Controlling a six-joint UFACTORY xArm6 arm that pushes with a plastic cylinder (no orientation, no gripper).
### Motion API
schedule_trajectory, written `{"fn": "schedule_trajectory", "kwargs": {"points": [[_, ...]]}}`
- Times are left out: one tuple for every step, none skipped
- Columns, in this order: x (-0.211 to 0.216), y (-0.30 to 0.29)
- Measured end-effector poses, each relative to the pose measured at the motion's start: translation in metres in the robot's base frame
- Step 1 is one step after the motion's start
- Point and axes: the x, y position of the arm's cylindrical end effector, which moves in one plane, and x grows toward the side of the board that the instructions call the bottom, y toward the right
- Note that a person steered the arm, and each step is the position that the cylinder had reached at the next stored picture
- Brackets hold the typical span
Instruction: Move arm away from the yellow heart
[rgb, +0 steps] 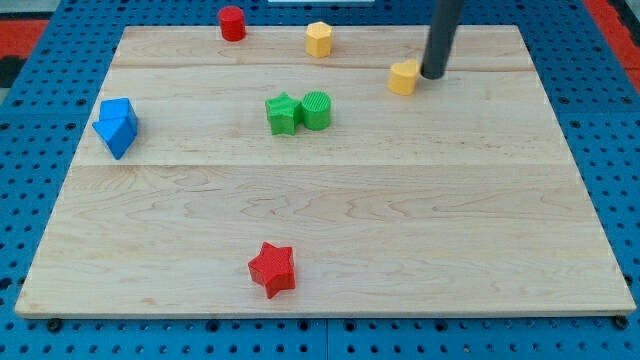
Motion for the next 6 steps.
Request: {"fn": "schedule_trajectory", "kwargs": {"points": [[-0.001, -0.057], [0.017, -0.040], [0.038, 0.015], [0.059, -0.003], [0.041, -0.032], [0.026, -0.070]]}}
